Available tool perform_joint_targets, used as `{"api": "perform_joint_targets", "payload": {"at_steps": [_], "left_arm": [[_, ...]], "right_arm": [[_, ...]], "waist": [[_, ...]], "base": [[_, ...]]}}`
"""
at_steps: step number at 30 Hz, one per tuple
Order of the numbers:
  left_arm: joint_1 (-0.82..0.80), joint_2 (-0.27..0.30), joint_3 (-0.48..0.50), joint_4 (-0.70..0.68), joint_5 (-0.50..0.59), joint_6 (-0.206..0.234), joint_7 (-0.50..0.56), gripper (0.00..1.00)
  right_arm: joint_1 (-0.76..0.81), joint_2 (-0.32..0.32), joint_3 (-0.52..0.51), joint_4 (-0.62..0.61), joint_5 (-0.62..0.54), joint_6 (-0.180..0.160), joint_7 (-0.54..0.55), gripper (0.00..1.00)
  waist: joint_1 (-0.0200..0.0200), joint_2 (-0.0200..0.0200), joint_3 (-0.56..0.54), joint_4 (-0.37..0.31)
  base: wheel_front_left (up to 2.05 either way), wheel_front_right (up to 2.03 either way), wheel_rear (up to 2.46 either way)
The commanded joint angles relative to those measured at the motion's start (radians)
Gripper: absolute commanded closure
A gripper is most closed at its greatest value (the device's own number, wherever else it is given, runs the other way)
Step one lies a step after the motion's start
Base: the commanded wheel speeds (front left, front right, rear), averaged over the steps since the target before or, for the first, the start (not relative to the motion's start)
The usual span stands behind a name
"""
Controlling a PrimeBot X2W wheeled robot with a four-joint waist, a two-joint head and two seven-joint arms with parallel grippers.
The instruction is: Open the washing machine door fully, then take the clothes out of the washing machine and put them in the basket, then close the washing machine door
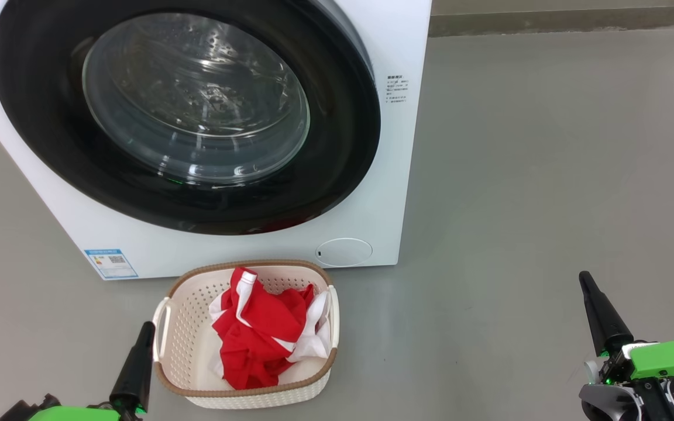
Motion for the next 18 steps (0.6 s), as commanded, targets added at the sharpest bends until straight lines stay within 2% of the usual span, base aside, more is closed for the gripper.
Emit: {"api": "perform_joint_targets", "payload": {"at_steps": [1, 18], "left_arm": [[-0.041, 0.009, 0.036, -0.020, 0.005, -0.007, 0.009, 1.00], [-0.041, 0.007, 0.038, -0.020, 0.006, -0.007, 0.011, 1.00]], "right_arm": [[-0.043, -0.007, 0.016, -0.024, -0.008, 0.001, 0.006, 1.00], [-0.043, -0.005, 0.013, -0.024, -0.010, 0.001, 0.008, 1.00]], "waist": [[0.0000, 0.0000, 0.000, 0.000], [0.0000, 0.0000, 0.000, 0.000]], "base": [[0.00, 0.00, 0.00], [0.00, 0.00, 0.00]]}}
